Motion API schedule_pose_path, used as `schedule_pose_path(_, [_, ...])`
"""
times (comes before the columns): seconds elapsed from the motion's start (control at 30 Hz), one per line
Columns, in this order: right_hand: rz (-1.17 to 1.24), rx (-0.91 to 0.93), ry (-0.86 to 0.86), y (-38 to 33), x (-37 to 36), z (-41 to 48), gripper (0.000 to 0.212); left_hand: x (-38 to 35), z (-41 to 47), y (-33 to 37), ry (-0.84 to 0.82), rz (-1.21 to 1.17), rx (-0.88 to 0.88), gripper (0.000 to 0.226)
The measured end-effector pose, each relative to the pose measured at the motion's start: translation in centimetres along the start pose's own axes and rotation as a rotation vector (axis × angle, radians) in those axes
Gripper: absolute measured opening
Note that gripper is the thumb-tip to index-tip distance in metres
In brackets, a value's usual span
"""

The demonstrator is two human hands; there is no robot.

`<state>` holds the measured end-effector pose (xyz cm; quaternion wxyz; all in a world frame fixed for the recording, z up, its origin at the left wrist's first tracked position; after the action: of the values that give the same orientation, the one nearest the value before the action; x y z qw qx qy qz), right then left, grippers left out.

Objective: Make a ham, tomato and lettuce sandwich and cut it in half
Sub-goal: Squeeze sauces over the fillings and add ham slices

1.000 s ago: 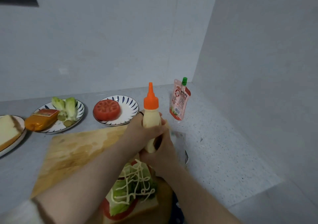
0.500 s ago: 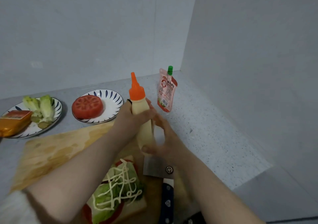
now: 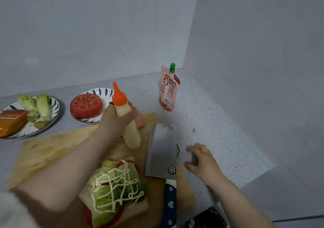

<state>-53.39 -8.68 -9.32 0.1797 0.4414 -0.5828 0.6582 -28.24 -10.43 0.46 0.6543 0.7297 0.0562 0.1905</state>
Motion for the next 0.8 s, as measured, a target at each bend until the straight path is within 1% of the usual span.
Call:
schedule_pose_path(0.13, [-0.071, 0.085, 0.037, -0.3, -0.7, 0.2, 0.039, 1.4, -0.1, 0.4, 0.022, 0.007, -0.038, 0.023])
schedule_pose_path(0.27, [-0.059, 0.081, 0.165, -0.7, -0.3, 0.8, 0.038, 2.4, 0.1, 0.5, 0.077, 0.025, -0.035, 0.024])
schedule_pose_path(0.33, [-0.050, 0.042, 0.232, -0.8, 0.2, 1.6, 0.039, 2.7, 0.1, 0.5, 0.078, 0.025, -0.024, 0.023])
schedule_pose_path(0.57, [-0.123, -0.116, 0.295, -0.4, 2.1, 6.0, 0.049, 2.8, 0.0, 0.6, 0.091, 0.004, -0.021, 0.020])
schedule_pose_path(0.7, [-0.143, -0.187, 0.289, 0.5, 2.3, 7.6, 0.049, 2.5, 0.0, 0.7, 0.095, 0.031, -0.020, 0.018])
schedule_pose_path(0.8, [-0.127, -0.229, 0.285, 1.6, 2.3, 8.0, 0.049, 2.1, -0.1, 1.0, 0.093, 0.026, -0.036, 0.024])
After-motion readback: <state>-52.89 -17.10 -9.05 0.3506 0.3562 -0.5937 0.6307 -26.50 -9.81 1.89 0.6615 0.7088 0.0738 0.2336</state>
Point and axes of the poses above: each hand's wrist, its own z-axis towards the middle knuckle, its own x-axis out of the back of the hand, y = z × x, the point moved 1 cm from there along z, towards the middle knuckle, and after that the axes turned 12 degrees about x, right-handed, at the moved point
